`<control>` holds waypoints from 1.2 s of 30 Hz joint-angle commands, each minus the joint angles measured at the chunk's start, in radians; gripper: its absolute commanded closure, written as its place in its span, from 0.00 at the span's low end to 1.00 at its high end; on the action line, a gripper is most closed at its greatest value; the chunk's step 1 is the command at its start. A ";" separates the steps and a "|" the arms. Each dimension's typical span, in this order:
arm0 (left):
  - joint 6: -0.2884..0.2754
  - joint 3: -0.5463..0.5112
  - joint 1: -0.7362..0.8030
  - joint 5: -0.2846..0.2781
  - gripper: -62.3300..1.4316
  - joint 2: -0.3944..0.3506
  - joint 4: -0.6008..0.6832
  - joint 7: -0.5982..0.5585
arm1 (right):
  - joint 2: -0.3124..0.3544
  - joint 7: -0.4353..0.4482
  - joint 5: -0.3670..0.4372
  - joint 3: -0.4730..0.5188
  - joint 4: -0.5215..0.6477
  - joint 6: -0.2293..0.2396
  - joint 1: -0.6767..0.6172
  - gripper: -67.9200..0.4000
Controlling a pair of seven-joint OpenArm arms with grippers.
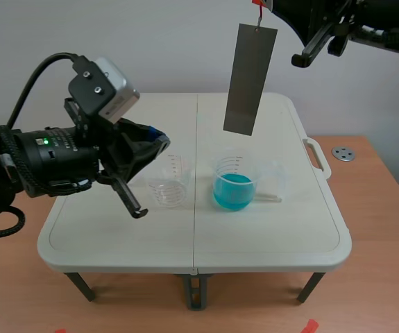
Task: Hold the metal plate by the orange handle, dip it into the blue solution, take it out and point at it, then put the plate back in the beaker on the left.
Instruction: 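Point at the plate with the left hand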
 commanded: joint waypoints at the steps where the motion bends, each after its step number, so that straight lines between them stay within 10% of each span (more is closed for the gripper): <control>1: 0.003 0.003 -0.019 0.019 0.95 0.019 -0.013 -0.007 | 0.013 0.015 0.014 0.014 0.005 -0.003 0.016 0.97; 36: 0.220 0.111 -0.211 0.272 0.95 0.274 -0.376 -0.142 | 0.008 0.016 0.011 0.014 0.005 -0.005 0.001 0.97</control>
